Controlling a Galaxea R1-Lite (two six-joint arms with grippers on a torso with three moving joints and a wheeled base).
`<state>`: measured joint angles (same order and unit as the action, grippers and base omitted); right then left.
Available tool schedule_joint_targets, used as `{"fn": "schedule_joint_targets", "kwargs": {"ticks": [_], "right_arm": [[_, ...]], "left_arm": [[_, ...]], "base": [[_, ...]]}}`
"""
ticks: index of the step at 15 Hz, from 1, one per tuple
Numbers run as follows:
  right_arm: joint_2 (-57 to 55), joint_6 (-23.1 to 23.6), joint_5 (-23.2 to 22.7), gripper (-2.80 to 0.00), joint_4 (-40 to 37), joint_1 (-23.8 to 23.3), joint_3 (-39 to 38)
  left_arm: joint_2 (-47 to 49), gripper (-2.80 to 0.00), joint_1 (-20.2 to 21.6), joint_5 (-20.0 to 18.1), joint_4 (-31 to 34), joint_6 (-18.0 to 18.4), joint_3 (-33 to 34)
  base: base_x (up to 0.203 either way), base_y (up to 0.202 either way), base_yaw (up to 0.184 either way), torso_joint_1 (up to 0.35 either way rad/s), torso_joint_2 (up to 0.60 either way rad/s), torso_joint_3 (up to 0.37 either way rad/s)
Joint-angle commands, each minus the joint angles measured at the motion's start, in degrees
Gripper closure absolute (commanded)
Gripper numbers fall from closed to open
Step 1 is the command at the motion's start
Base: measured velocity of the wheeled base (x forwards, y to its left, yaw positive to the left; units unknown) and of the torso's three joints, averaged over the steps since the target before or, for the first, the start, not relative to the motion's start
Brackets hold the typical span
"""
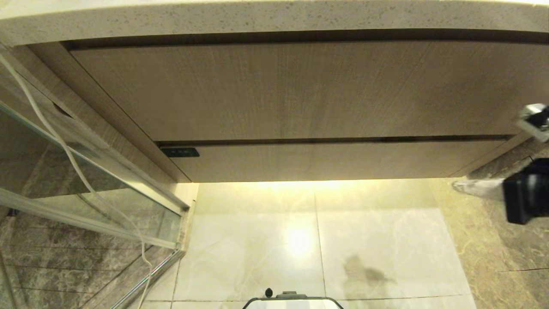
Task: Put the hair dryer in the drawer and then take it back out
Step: Pull open the drawer
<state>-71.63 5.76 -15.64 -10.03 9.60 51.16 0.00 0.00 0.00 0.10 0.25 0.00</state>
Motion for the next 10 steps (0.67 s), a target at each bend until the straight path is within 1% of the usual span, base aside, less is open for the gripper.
{"fn": "schedule_joint_targets", "kwargs": {"ticks": [1,2,5,6,7,9,10], "right_arm": [[-20.3,5.0,-0.7,-2.8,0.3,2.2,4.4],[-25.5,10.7,-0.8,-2.8,0.5,2.7,5.9],[-33.7,38.6,-0.7,-2.8,1.1,1.6,7.4],[-35.4,45.6,-0.6,-2.8,2.6,0.7,7.3],[-36.7,51.1,-0.3,-2.8,7.4,-0.3,6.8],[-38.8,60.7,0.5,-2.8,24.0,-1.3,5.7],[-39.6,64.6,0.7,-2.8,32.4,-1.6,4.8]], "left_arm": [[0.0,0.0,0.0,0.0,0.0,0.0,0.1],[0.0,0.0,0.0,0.0,0.0,0.0,0.1],[0.0,0.0,0.0,0.0,0.0,0.0,0.0],[0.0,0.0,0.0,0.0,0.0,0.0,0.1],[0.0,0.0,0.0,0.0,0.0,0.0,0.1],[0.0,0.0,0.0,0.0,0.0,0.0,0.0],[0.0,0.0,0.0,0.0,0.0,0.0,0.0]], "base": [[0.0,0.0,0.0,0.0,0.0,0.0],[0.0,0.0,0.0,0.0,0.0,0.0],[0.0,0.0,0.0,0.0,0.0,0.0],[0.0,0.0,0.0,0.0,0.0,0.0],[0.0,0.0,0.0,0.0,0.0,0.0],[0.0,0.0,0.0,0.0,0.0,0.0],[0.0,0.0,0.0,0.0,0.0,0.0]]}}
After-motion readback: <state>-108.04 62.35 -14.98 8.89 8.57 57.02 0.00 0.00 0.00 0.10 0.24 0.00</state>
